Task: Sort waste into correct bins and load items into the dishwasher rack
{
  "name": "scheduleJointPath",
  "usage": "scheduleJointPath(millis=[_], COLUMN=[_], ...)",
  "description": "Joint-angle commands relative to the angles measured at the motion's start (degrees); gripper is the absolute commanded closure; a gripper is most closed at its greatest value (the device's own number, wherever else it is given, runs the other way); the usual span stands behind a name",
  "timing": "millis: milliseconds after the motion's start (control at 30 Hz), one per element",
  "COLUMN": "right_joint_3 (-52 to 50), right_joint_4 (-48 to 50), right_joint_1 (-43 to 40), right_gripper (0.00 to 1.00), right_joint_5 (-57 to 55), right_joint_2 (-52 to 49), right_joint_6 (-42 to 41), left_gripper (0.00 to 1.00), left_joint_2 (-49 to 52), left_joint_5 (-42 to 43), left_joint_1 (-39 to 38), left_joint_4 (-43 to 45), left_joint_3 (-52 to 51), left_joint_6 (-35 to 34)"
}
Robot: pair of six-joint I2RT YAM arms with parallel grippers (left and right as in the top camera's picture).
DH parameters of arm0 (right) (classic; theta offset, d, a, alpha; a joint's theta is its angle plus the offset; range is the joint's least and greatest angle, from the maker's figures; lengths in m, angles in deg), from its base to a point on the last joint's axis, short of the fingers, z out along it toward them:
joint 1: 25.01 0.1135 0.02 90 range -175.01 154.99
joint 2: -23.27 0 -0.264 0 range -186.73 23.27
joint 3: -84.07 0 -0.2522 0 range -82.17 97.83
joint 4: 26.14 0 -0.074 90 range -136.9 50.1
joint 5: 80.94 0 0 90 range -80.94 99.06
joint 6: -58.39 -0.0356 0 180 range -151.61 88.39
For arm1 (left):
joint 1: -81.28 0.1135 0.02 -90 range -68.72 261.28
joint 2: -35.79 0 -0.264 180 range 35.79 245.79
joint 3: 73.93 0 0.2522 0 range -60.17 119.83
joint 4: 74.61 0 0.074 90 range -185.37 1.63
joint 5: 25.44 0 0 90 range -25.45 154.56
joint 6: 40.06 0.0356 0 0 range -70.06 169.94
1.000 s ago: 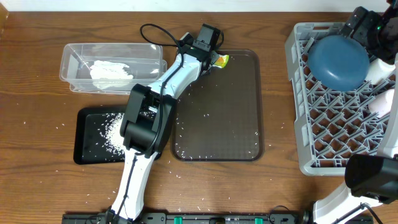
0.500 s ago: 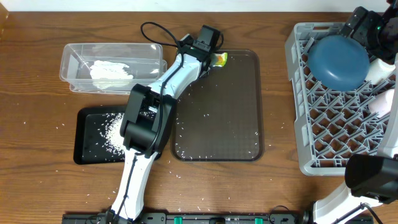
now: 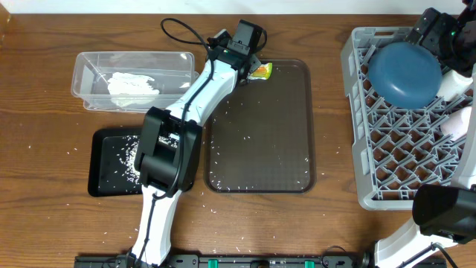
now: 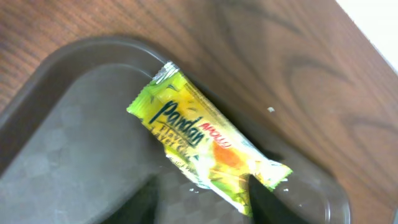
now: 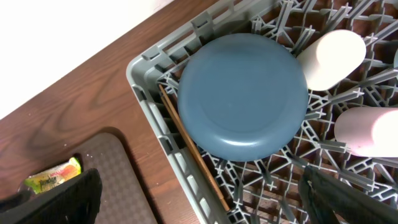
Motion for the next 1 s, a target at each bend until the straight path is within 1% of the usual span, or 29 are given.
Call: scheduleJointPath(millis=[0, 67, 100, 233, 333, 400, 733, 800, 900, 967], right_joint_3=[0.2, 0.2, 0.2, 0.2, 0.2, 0.2, 0.2, 0.2, 0.2, 0.2], right_joint_4=[-0.2, -0.2, -0.2, -0.2, -0.2, -0.2, -0.2, -0.2, -0.2, -0.2], right_joint_1=[-0.1, -0.1, -0.1, -0.1, -0.1, -0.1, -0.1, -0.1, -0.1, -0.1], right_gripper=[0.01, 0.01, 0.01, 0.01, 0.01, 0.01, 0.01, 0.01, 0.01, 0.01], right_joint_5=[-0.2, -0.2, -0.2, -0.2, -0.2, -0.2, -0.2, -0.2, -0.2, -0.2], right_joint_2=[0.2, 0.2, 0.2, 0.2, 0.2, 0.2, 0.2, 0.2, 0.2, 0.2], right_joint_6=[-0.7, -0.7, -0.7, -0.7, -0.7, -0.7, -0.7, -0.7, -0.7, -0.7], left_gripper=[0.35, 0.27, 0.27, 0.26, 0.26, 0.26, 0.28, 0.35, 0.49, 0.55], left_joint_2=[-0.5, -0.2, 0.1, 1.1, 2.4, 3.2, 6.2, 6.9, 7.1, 7.1], left_joint_5=[-0.7, -0.7, -0.7, -0.7, -0.6, -0.7, -0.4, -0.4, -0.5, -0.5], left_joint_1=[0.3, 0.3, 0.3, 0.3, 0.2, 0.2, 0.1, 0.1, 0.1, 0.1], left_joint_4=[1.4, 3.7, 4.7, 8.3, 10.6, 11.1, 12.9, 12.5, 11.2, 11.0], left_joint_3=[-0.1, -0.1, -0.1, -0.1, -0.1, -0.1, -0.1, -0.1, -0.1, -0.1], left_joint_6=[0.2, 0.3, 0.2, 0.2, -1.4, -2.4, -2.4, -2.4, -2.4, -2.4])
